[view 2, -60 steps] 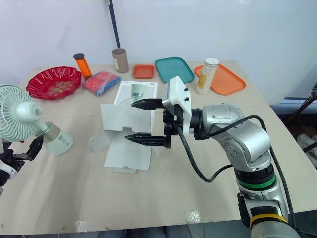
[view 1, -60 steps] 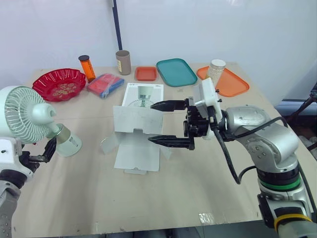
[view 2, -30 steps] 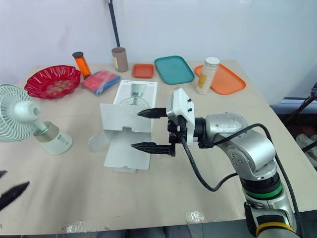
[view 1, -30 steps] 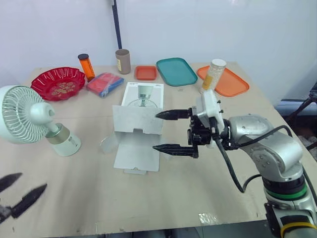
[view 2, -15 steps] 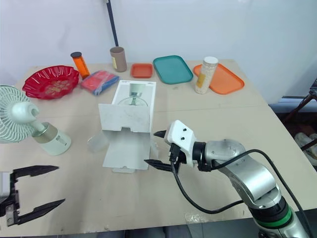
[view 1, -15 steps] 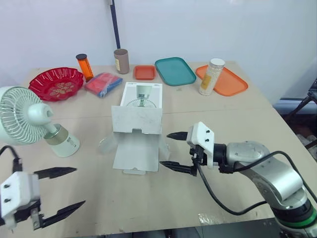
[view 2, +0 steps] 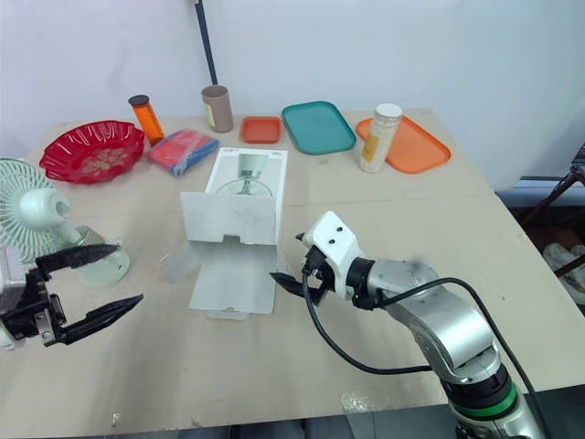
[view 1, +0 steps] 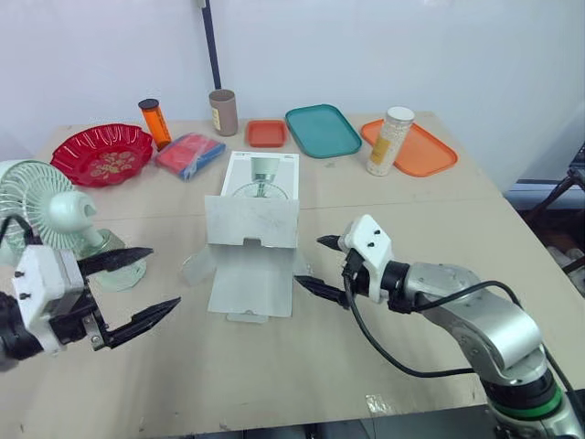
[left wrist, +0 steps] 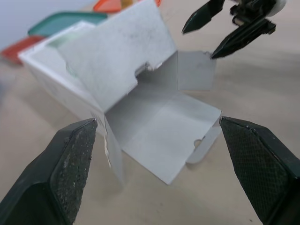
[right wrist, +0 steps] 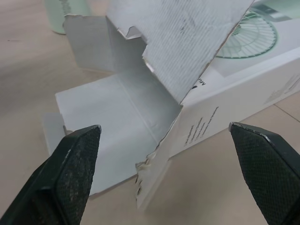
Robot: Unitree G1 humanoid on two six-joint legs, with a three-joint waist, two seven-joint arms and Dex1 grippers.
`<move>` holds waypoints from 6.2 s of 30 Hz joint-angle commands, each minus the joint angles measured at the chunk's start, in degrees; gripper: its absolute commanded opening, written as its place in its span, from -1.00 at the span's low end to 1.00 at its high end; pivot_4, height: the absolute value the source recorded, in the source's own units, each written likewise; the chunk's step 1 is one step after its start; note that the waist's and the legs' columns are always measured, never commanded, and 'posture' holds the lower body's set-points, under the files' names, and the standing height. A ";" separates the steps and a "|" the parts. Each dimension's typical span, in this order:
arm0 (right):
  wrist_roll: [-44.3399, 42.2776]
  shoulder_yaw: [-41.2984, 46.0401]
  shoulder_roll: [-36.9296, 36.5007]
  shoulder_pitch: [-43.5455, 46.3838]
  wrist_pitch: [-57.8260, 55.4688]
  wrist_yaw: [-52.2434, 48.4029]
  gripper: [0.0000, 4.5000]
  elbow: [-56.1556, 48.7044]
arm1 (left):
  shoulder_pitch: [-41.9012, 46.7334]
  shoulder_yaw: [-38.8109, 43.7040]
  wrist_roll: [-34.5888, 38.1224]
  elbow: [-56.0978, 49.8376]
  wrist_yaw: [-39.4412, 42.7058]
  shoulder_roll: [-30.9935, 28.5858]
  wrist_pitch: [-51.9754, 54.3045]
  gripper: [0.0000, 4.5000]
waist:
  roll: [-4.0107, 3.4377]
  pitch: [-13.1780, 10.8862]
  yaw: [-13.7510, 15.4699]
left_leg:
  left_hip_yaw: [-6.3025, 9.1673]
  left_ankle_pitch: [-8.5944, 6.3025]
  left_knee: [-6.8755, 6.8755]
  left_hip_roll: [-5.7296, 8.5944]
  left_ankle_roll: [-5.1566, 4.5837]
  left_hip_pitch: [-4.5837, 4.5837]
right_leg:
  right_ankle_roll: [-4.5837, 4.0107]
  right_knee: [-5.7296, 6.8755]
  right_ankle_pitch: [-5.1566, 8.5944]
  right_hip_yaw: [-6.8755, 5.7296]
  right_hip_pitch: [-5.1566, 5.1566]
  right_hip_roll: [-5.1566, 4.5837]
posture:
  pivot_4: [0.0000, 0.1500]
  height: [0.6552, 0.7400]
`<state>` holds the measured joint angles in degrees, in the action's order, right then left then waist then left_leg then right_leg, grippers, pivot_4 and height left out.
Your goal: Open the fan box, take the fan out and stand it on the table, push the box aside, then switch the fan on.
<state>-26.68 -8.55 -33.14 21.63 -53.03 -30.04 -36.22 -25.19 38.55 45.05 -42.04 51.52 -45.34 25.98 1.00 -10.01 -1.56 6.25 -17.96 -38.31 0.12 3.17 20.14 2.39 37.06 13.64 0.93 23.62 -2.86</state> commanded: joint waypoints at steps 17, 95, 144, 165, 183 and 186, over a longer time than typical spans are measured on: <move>9.80 -9.77 10.97 9.11 -4.36 12.26 1.00 8.32 | 6.43 -9.87 -7.81 5.63 -2.39 2.49 -3.86 0.97 | -0.05 0.01 0.08 | 0.00 0.02 0.00 0.01 0.01 0.02 | -0.04 0.02 -0.05 0.00 0.05 0.01 | 1.00 0.66; 14.70 30.37 4.53 -18.88 -19.98 16.70 -0.98 -8.89 | 43.24 -40.35 -16.35 28.75 12.25 6.53 -8.30 1.00 | -0.15 0.07 -0.08 | 0.02 0.03 -0.09 0.10 -0.02 0.02 | 0.05 0.16 -0.11 0.03 -0.02 -0.01 | 1.00 0.66; 12.57 42.81 -19.70 -19.78 9.65 -2.26 -0.32 40.74 | 47.63 -45.20 -17.95 31.64 10.81 16.32 -9.46 1.00 | -0.40 0.21 0.19 | -0.11 0.08 -0.13 0.16 -0.22 -0.02 | 0.15 0.13 -0.15 0.23 -0.31 -0.01 | 1.00 0.66; 9.84 58.25 -17.59 -31.91 -3.75 -2.31 0.98 12.52 | 49.34 -46.66 -17.97 33.79 11.63 17.81 -9.66 1.00 | -0.49 0.25 0.24 | -0.11 0.08 -0.13 0.17 -0.22 0.01 | 0.19 0.13 -0.14 0.23 -0.32 -0.02 | 1.00 0.66; -32.90 68.61 -26.66 -27.69 -14.56 -24.30 0.98 -14.97 | 45.21 -44.81 -20.29 32.83 12.36 14.96 -14.07 1.00 | -0.31 0.22 0.26 | -0.16 0.06 -0.13 0.12 -0.25 -0.09 | 0.21 0.11 -0.12 0.31 -0.48 0.07 | 1.00 0.66; -29.16 54.89 -26.31 -21.23 -8.69 -20.19 0.98 -17.31 | 42.37 -43.26 -20.60 29.81 9.64 14.10 -13.74 1.00 | -0.28 0.20 0.26 | -0.12 0.05 -0.12 0.11 -0.29 -0.04 | 0.20 0.09 -0.11 0.28 -0.49 0.07 | 1.00 0.66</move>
<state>-57.81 59.41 -59.02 -6.18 -68.86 -54.66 -50.61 19.94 -7.85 24.89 -7.60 63.80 -30.04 13.33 0.72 -9.81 -1.30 6.15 -17.91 -38.43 0.23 2.87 20.13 2.59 37.14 13.53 1.20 23.15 -2.79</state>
